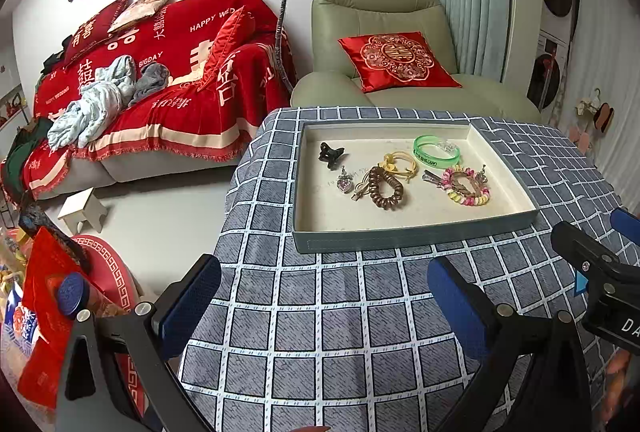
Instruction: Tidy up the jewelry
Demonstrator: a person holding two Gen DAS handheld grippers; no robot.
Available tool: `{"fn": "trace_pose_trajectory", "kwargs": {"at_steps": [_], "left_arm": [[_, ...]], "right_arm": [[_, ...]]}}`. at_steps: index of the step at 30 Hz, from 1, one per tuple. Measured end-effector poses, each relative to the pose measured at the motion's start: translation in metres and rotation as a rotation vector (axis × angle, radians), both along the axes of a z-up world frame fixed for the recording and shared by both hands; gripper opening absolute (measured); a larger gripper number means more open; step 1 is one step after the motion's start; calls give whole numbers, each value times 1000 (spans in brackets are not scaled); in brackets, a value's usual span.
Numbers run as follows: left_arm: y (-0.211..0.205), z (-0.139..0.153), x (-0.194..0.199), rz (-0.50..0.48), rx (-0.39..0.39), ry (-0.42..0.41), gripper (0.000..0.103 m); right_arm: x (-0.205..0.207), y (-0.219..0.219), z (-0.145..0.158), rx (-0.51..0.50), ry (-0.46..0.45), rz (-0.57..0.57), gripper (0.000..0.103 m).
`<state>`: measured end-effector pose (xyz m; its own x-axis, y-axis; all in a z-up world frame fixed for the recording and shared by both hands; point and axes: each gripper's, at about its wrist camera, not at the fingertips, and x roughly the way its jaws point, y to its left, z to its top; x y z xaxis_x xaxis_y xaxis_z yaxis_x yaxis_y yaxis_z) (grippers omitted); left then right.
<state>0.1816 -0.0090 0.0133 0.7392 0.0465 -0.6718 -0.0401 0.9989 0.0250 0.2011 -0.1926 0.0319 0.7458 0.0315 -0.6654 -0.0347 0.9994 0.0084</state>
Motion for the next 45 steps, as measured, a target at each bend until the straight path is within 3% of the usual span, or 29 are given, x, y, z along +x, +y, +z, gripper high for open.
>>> {"fn": "trace_pose_trajectory", "kwargs": {"at_steps": [45], "left_arm": [[-2,-4,0,-1,1,6,103]], "right_arm": [[-1,0,-1,1,0,0,103]]}}
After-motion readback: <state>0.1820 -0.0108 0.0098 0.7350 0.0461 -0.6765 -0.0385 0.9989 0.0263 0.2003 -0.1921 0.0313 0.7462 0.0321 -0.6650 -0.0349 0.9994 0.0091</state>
